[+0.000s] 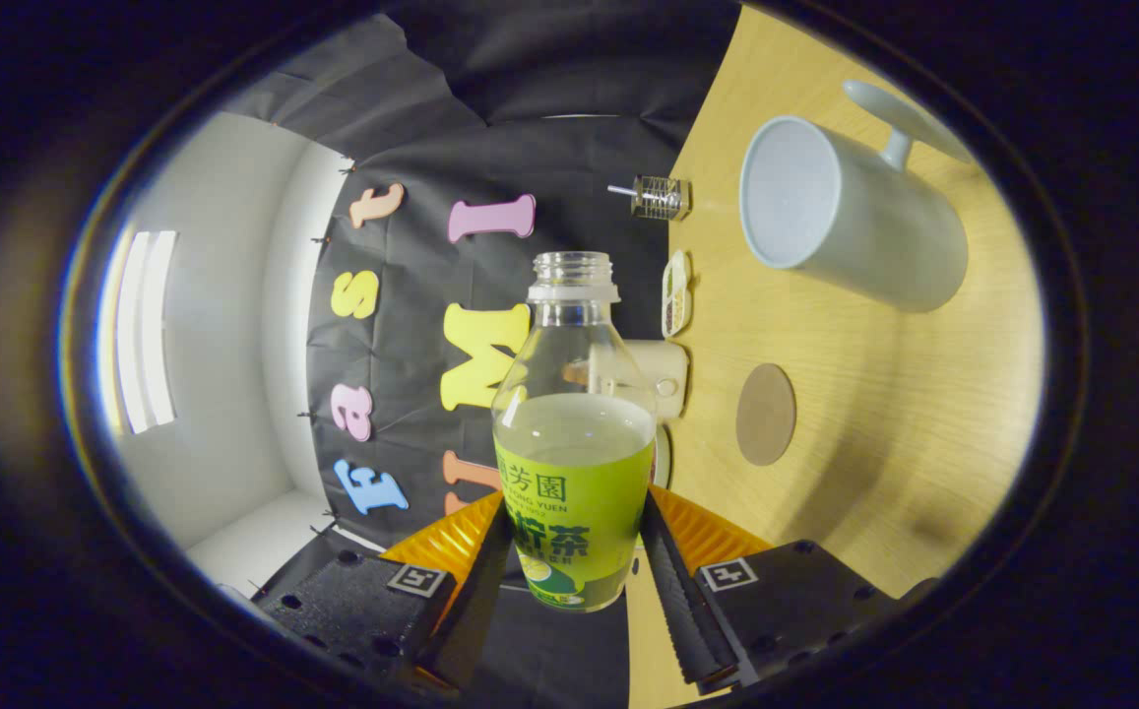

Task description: Take the bottle from table, then pour the juice into the cup, finally place the bottle on the coaster

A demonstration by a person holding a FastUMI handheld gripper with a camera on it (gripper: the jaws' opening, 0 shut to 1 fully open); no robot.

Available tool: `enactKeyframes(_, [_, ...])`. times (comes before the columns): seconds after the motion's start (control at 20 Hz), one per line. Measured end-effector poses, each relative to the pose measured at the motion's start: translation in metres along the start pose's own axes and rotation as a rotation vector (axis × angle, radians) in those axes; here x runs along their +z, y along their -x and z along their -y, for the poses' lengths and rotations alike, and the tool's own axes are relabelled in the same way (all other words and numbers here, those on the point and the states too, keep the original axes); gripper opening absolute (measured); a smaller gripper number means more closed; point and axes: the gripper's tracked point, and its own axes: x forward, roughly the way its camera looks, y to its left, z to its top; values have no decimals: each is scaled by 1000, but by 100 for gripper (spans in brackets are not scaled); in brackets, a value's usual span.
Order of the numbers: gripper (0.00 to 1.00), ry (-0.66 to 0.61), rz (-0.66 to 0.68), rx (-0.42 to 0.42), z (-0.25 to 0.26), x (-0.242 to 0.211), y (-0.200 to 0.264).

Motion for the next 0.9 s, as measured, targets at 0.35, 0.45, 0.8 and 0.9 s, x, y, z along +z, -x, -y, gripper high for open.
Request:
enactKeyframes(0.35, [78, -138, 23, 40, -7, 11, 2])
enactKeyframes(0.45, [78, -169, 33, 51, -9, 15, 1])
enactKeyframes(0.8, [78, -244, 51, 70, -14, 23, 0])
enactKeyframes(0.9, [78, -264, 56, 77, -17, 26, -2])
